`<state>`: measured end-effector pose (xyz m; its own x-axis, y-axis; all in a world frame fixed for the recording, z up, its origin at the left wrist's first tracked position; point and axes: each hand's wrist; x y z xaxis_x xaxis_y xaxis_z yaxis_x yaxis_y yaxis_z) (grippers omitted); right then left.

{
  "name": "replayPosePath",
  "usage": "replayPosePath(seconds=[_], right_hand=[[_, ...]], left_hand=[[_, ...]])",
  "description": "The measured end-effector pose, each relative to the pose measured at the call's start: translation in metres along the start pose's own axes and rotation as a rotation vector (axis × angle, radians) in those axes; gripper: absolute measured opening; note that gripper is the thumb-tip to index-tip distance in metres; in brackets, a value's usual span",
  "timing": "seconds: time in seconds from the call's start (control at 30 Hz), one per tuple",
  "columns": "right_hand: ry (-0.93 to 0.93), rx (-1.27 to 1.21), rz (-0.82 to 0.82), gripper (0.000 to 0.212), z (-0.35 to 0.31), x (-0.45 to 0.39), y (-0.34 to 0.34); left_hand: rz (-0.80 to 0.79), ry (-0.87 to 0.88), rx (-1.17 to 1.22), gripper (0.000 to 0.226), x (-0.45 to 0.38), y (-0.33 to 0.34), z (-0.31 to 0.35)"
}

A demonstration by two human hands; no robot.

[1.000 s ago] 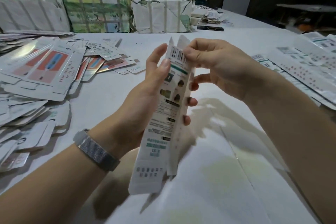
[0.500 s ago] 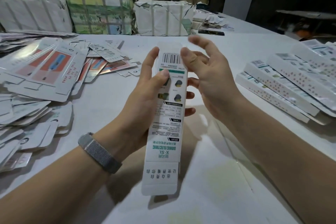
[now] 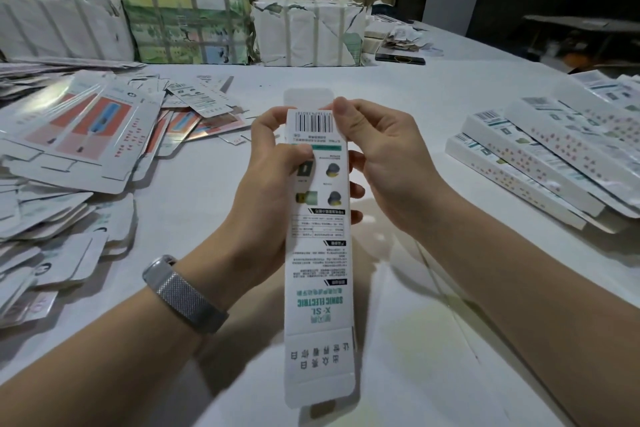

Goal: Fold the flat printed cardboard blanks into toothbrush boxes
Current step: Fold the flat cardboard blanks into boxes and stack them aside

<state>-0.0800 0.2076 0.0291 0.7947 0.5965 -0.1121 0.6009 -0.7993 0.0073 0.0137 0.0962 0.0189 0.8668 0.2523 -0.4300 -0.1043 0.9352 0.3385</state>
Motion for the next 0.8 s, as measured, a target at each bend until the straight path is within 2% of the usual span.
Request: replayPosePath(seconds=[0.13, 0.23, 0.33, 0.4, 0.5, 0.7, 0.8], right_hand=[[-0.018, -0.029, 0.004, 0.028, 0.001, -0.001, -0.001], [-0.013, -0.128, 0.012, 0.009, 0.001, 0.000, 0.001], [0.011, -0.239, -0.022, 0.034, -0.001, -0.004, -0.002], [0.033, -0.302, -0.061, 0.039, -0.003, -0.004, -0.006], [0.036, -0.308, -0.101, 0.029, -0.005, -0.004, -0.010], [0.063, -0.257, -0.106, 0.006, -0.005, -0.003, -0.008], [0.092, -0.198, -0.064, 0.019, -0.008, -0.003, -0.009]], left_hand=[[0.001, 0.007, -0.021, 0.028, -0.001, 0.000, -0.001], [-0.012, -0.023, -0.016, 0.028, -0.001, -0.001, 0.000], [-0.035, -0.051, 0.009, 0.029, 0.000, -0.001, 0.001], [-0.031, -0.059, 0.035, 0.034, 0.001, 0.000, 0.001], [-0.042, -0.068, 0.049, 0.043, 0.001, -0.001, 0.003], [-0.028, -0.029, 0.010, 0.041, -0.001, -0.003, 0.002], [-0.070, -0.038, -0.041, 0.036, -0.001, -0.003, -0.001]])
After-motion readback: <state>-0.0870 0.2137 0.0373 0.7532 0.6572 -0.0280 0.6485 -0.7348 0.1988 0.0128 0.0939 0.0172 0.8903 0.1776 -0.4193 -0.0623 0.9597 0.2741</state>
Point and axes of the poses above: each hand's wrist, its own x-axis away from the middle knuckle, its own y-axis out of the palm, z = x × y, and after that the axes turned 14 degrees about y, right-handed
